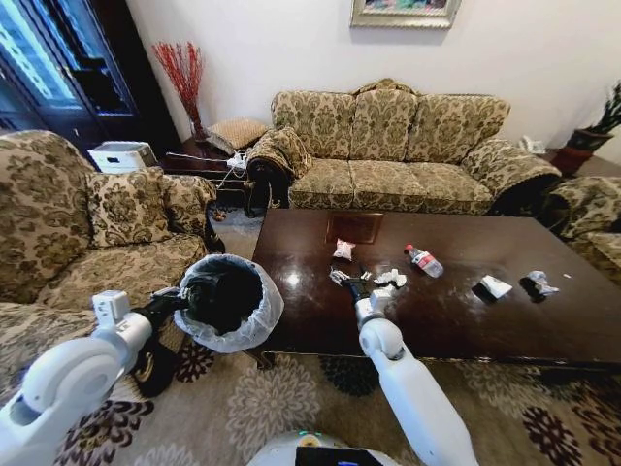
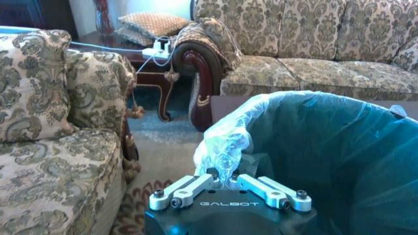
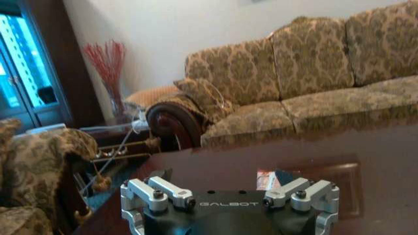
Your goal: Move to the front of the table and place the trash on the table into the trash bin.
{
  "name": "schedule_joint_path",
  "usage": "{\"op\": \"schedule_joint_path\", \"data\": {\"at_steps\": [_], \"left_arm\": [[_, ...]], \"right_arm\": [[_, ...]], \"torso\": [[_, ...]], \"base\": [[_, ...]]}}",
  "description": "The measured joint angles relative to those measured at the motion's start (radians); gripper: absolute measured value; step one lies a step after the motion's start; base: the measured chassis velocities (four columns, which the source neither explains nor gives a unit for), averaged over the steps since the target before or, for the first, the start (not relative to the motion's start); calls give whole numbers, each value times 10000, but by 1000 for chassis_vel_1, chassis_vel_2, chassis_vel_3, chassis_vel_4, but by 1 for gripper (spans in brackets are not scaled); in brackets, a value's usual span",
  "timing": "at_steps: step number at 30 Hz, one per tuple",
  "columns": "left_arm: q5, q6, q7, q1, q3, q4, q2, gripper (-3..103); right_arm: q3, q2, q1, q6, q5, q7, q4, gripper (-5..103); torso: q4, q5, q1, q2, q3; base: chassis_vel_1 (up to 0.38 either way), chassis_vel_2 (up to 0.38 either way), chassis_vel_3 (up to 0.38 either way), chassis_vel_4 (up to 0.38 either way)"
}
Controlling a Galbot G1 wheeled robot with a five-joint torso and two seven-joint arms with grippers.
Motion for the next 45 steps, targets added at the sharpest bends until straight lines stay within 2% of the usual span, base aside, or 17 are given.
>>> {"op": "schedule_joint_path", "data": {"at_steps": [8,10,20,31,33,35,40,44,45], "left_arm": [[37,-13,72,-75,167,79,49,1],[73,-22,179,-86,192,77,57,1],[157,-37,275,-128,274,139,167,1],[196,-88,274,-296,500,370,250,1],[197,-93,274,-321,534,406,271,1],[197,-132,275,-367,617,463,300,1],[197,-162,282,-381,653,501,328,1],[245,-244,350,-384,656,553,345,1],[245,-244,350,-384,656,553,345,1]], "right_arm": [[-102,509,998,-700,189,835,-1138,100],[-81,831,1535,-909,228,1200,-1908,100],[-129,1237,2451,-840,321,1275,-3704,100],[4,1315,2546,-647,495,1316,-4487,102],[18,1300,2564,-581,509,1262,-4637,99],[29,1310,2657,-427,517,1107,-4952,86],[11,1336,2682,-352,518,957,-5095,79],[11,1378,2732,-340,583,919,-5211,61],[11,1378,2732,-340,583,919,-5211,61]], "torso": [[0,2,3,-1,1],[-6,-1,19,-6,9],[0,3,-17,3,-8],[-2,3,11,-4,5],[-4,2,11,-4,5],[-4,2,5,-3,3],[0,1,-2,-2,1],[-1,3,3,-3,2],[-1,3,3,-3,2]], "base": [[-204,193,197,-190],[-182,156,165,-139],[-22,36,17,-13],[23,-15,-15,24],[0,0,0,0],[0,0,0,0],[0,0,0,0],[0,0,0,0],[0,0,0,0]]}}
